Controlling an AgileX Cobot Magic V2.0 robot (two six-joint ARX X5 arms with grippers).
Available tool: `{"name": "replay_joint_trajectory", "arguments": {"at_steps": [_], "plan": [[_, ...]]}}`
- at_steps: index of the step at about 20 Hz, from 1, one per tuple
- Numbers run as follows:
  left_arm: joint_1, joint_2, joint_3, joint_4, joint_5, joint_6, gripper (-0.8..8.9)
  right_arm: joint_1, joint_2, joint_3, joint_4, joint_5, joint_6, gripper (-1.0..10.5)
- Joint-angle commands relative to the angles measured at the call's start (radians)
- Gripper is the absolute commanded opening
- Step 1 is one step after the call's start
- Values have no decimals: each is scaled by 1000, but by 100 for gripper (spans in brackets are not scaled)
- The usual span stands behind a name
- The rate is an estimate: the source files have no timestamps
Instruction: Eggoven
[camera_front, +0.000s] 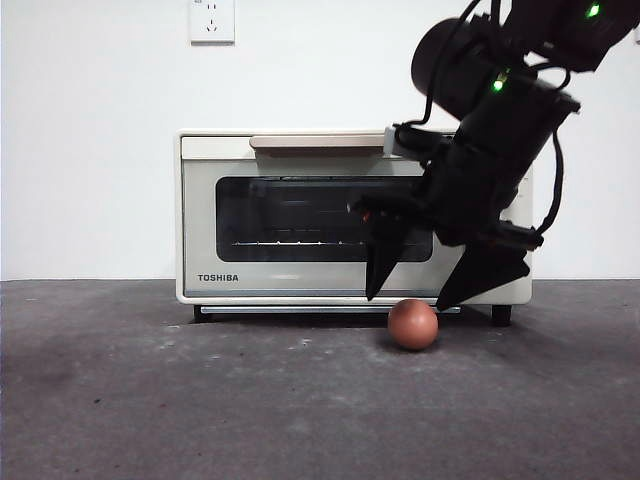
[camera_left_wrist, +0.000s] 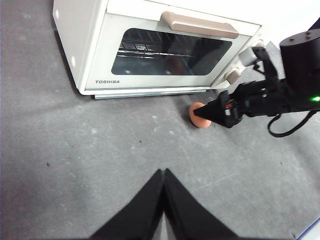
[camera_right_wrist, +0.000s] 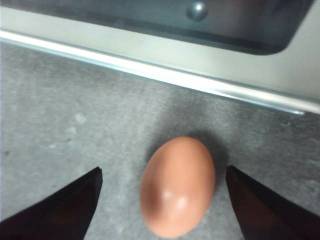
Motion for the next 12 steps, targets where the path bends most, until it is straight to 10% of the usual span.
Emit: {"name": "replay_joint_trajectory", "arguments": {"at_steps": [1,12], "plan": [[-2,3,20,11,5,16,7,7,48,18,10,10,8,394],[-2,3,20,10,5,16,7,7,118,18,67,51,18,304]]}}
